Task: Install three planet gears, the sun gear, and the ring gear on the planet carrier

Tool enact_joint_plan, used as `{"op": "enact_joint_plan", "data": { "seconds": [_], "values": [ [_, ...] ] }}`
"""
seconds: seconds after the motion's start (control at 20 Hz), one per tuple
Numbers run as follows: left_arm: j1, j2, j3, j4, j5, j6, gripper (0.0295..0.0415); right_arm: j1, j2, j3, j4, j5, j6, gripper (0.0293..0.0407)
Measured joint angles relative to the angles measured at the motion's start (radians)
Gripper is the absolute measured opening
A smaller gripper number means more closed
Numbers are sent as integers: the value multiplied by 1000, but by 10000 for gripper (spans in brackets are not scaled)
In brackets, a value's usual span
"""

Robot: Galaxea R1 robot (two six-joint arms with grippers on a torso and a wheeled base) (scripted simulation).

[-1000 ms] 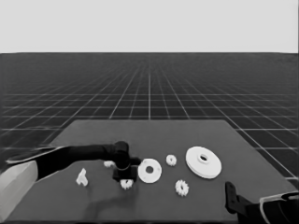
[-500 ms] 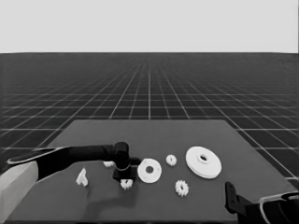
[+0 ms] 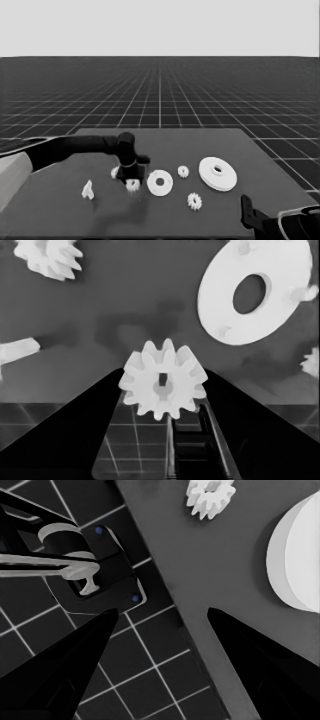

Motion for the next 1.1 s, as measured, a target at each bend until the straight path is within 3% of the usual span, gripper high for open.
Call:
{"op": "enact_joint_plan", "data": {
  "seconds": [0.2, 0.4, 0.7, 0.75, 0.85, 1.1],
  "values": [
    [-9, 0, 1, -10, 0, -1, 312, 0, 0, 0, 0, 0, 0, 385],
    [-19, 240, -213, -21, 5, -25, 312, 0, 0, 0, 0, 0, 0, 385],
    [-20, 270, -252, -22, 4, -18, 312, 0, 0, 0, 0, 0, 0, 385],
    [48, 276, -281, 50, -2, 4, 312, 0, 0, 0, 0, 0, 0, 385],
    [120, 284, -323, 116, -16, 34, 312, 0, 0, 0, 0, 0, 0, 385],
    [147, 290, -348, 146, -26, 52, 312, 0, 0, 0, 0, 0, 0, 385]
  ]
}}
